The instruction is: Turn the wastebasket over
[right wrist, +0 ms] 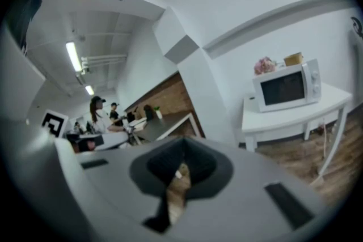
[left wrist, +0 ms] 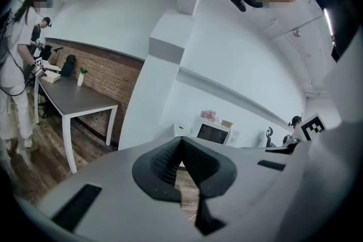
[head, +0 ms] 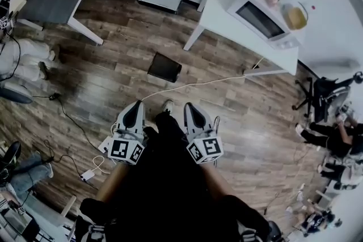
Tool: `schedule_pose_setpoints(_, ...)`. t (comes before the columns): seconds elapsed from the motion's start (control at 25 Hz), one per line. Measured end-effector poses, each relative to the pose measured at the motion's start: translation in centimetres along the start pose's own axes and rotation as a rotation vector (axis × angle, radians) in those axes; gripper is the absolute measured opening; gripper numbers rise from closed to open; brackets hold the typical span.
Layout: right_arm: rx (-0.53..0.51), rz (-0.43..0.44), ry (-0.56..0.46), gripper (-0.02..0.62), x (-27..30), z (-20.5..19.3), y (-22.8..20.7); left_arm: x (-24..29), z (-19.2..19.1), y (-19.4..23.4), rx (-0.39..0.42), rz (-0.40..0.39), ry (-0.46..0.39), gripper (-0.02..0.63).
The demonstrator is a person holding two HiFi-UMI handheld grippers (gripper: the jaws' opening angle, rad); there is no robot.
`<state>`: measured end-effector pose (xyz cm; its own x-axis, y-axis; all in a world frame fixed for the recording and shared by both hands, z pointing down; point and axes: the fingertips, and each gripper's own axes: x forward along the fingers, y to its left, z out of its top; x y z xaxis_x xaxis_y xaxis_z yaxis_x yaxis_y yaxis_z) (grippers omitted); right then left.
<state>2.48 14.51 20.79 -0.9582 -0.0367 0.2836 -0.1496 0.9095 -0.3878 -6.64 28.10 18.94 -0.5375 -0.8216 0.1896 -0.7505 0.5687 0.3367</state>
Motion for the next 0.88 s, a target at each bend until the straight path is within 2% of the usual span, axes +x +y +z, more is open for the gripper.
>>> schedule_pose_setpoints(0.24,0.022,-0.001,-0.019,0.032,3.3,1.6,-2.5,3.7,0.7,1.6,0.009,0.023,0.024,0.034)
schedule_pose_setpoints(0.48,0.026,-0.028,-0.017,0.032,5.5,1.8,-3.9,7.2,0.7,2.2,0.007,-0.013,0.051,0.034)
schedule_pose_setpoints(0.72,0.044,-0.095,-0.003,0.032,7.9,0.9,-5.6,10.7,-0.8,4.4,-0.003,-0.066,0.131,0.034)
schedule_pose_setpoints(0.88,0.084,-0.161,0.001,0.032,10.3,0.2,-6.8,13.2,-1.1,6.3,0.071,-0.118,0.183,0.034)
